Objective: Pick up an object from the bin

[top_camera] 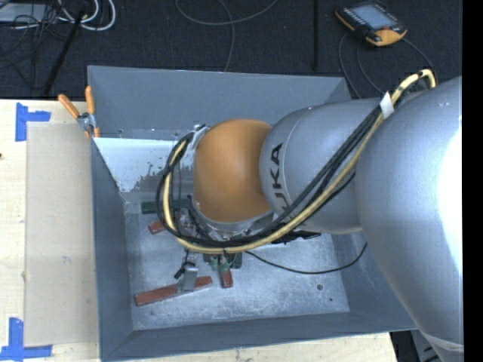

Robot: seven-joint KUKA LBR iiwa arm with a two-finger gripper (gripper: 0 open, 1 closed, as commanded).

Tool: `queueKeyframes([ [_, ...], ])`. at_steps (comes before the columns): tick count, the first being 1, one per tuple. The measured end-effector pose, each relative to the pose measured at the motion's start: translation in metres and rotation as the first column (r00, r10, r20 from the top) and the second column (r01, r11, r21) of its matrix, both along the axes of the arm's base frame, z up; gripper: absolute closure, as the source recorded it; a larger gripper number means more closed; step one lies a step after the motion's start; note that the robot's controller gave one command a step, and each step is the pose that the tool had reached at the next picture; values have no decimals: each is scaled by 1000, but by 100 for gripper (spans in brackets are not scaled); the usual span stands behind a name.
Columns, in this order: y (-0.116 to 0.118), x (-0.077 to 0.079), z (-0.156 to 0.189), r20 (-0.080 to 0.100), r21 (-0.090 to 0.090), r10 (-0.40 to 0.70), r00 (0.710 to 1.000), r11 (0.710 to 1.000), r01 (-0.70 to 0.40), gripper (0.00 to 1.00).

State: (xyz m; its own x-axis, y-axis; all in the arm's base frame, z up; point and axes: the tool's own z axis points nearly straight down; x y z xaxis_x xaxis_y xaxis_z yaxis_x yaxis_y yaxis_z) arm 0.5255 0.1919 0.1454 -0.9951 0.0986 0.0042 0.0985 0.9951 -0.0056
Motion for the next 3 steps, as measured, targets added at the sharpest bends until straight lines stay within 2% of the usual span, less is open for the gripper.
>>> queueKeyframes([
  [1, 11, -30, -31, 10, 10, 33, 999, 999, -33, 0],
  [2, 52, -22, -76, 3, 5, -61, 998, 998, 61, 100],
  [3, 52, -22, -76, 3, 5, -62, 998, 998, 62, 100],
])
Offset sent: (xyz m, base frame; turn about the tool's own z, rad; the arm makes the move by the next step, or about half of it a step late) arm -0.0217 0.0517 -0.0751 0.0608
